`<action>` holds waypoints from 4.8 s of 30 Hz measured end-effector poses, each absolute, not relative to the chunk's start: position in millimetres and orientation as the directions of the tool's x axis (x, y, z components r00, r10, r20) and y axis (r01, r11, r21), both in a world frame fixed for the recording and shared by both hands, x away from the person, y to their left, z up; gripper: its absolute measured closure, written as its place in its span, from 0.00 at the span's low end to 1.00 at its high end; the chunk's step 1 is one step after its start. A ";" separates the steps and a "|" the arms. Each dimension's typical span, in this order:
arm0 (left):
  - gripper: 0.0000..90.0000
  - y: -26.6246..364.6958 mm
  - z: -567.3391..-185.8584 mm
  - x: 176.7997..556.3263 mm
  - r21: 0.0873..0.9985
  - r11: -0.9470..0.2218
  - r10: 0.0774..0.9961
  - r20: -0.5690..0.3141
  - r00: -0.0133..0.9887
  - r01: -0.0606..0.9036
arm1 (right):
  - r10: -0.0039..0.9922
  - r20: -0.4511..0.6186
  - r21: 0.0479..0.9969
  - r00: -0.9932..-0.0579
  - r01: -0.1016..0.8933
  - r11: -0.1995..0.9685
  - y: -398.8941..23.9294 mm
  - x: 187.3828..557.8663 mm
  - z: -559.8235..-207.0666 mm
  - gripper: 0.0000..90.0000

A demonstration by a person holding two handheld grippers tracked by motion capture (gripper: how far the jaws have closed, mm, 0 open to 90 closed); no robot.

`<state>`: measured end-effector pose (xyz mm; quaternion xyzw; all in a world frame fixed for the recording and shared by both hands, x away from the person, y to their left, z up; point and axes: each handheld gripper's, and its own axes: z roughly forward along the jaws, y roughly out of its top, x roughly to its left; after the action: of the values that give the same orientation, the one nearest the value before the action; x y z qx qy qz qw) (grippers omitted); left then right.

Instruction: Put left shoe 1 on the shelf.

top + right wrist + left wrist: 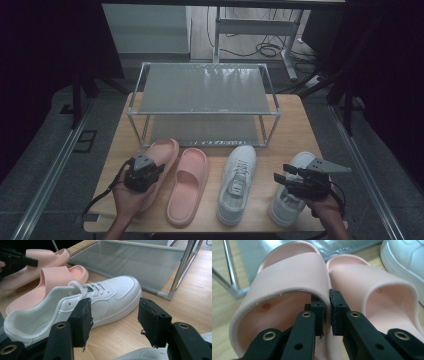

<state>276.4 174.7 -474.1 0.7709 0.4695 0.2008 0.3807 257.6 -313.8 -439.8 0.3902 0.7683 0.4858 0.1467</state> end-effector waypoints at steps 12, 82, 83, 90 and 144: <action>0.93 162.1 -470.2 322.2 0.776 -0.289 0.884 -0.008 0.468 0.561 | 0.743 0.155 0.860 -0.651 0.459 0.222 -313.7 258.4 -440.7 0.50; 1.00 203.4 -506.4 286.1 0.708 -0.408 0.818 0.002 0.576 0.577 | 0.747 0.151 0.859 -0.648 0.460 0.226 -312.8 257.5 -441.2 0.50; 1.00 203.4 -506.4 286.1 0.708 -0.408 0.818 0.002 0.576 0.577 | 0.747 0.150 0.859 -0.647 0.460 0.226 -313.3 257.5 -441.2 0.50; 1.00 192.7 -510.6 309.2 0.695 -0.429 0.807 0.008 0.590 0.577 | 0.748 0.150 0.860 -0.646 0.459 0.224 -315.0 257.7 -441.3 0.50; 1.00 173.1 -497.9 347.8 0.734 -0.379 0.806 -0.038 0.591 0.564 | 0.753 0.148 0.867 -0.641 0.451 0.213 -319.1 255.2 -437.6 0.50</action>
<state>347.8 173.1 -497.9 0.8137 0.4208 0.1653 0.3653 255.2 -319.1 -437.6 0.3943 0.7633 0.4877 0.1547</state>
